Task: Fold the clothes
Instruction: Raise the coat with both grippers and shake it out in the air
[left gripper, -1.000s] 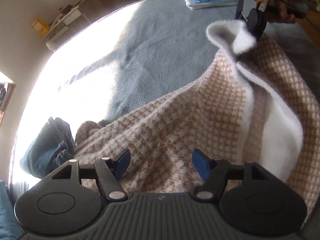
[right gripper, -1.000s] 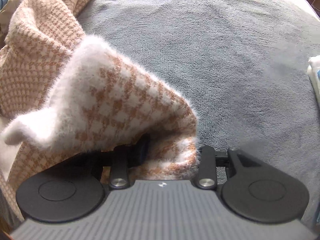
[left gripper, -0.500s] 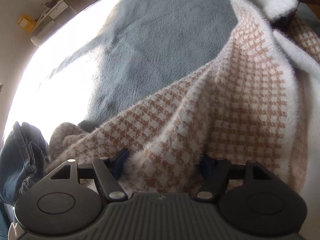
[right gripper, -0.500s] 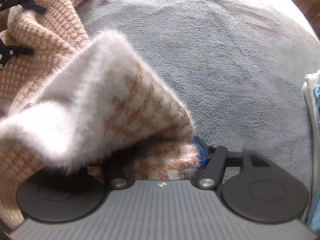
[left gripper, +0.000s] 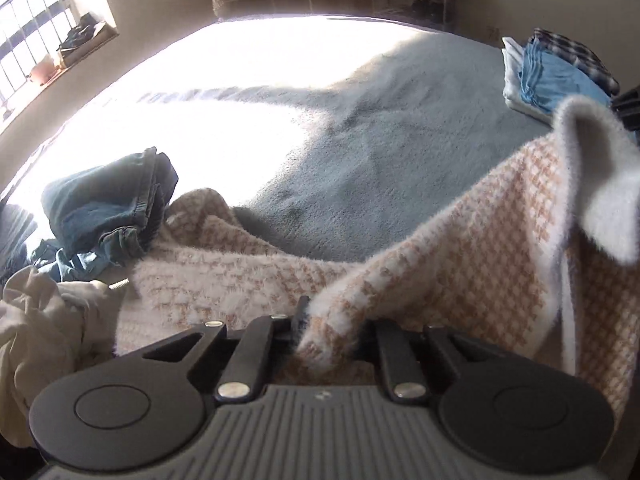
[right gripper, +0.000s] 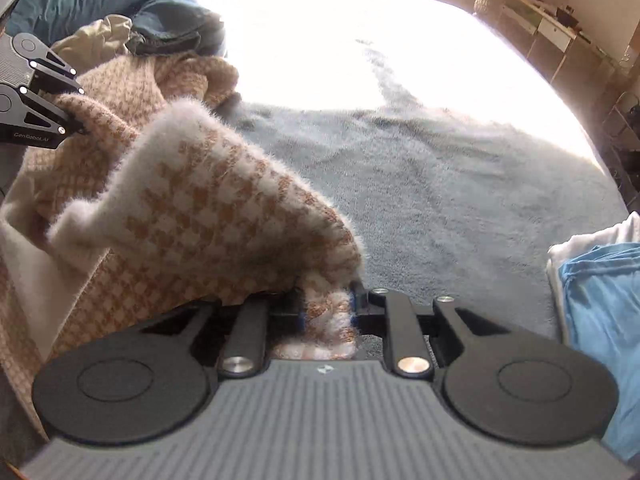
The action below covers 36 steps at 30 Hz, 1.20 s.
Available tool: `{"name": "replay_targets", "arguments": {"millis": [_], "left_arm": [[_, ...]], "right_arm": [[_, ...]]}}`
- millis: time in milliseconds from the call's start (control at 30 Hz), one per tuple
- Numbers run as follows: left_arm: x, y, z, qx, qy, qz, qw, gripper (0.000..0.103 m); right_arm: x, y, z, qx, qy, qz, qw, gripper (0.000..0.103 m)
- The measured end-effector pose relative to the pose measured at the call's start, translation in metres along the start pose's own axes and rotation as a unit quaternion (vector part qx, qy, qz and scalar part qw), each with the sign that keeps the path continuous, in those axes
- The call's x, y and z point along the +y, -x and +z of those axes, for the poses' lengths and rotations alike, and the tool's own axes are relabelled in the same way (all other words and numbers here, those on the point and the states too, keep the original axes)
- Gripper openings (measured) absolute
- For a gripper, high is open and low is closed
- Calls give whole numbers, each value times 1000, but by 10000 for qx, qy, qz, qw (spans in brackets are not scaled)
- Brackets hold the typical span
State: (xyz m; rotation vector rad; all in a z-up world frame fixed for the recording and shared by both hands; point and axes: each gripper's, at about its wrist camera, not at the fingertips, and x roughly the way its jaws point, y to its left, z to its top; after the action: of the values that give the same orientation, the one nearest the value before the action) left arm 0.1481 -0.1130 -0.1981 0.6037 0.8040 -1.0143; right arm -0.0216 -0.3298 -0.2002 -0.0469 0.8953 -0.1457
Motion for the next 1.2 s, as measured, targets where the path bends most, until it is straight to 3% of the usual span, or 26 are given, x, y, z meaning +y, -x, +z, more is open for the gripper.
{"name": "replay_targets", "arguments": {"millis": [100,200,333,433,500,533,700,867,1067,1200], "left_arm": [[4,52,6,-239,835,21,9962,13],[-4,109,10,-547,1495,233,9870,13],[-20,182,3,-1059,2641,408,9578,13],[-29,237,-5,-1572,3483,444,9231,12],[-34,272,-6,-1912,3790,525,9039,12],[-37,288,-6,-2056,3872,568,8970,12],[-56,357,-11,-2636,3923,677,8786,12],[-70,410,-30,-2986,3858,455,8717,11],[-91,443,-57,-3050,3525,-282,8843,11],[-99,453,-69,-3074,3383,-703,8866,11]], "right_arm": [[3,47,21,-595,119,-79,9981,15],[-1,90,46,-1141,273,83,9931,15],[-15,142,78,-1736,310,496,9831,15],[-24,180,100,-2114,380,764,9737,14],[-30,204,112,-2321,449,907,9674,14],[-33,216,117,-2415,481,964,9644,14],[-40,268,129,-2817,581,994,9526,14],[-41,318,122,-3048,446,870,9474,12],[-28,379,90,-3339,319,329,9415,12],[-17,411,70,-3375,194,-38,9411,12]]}}
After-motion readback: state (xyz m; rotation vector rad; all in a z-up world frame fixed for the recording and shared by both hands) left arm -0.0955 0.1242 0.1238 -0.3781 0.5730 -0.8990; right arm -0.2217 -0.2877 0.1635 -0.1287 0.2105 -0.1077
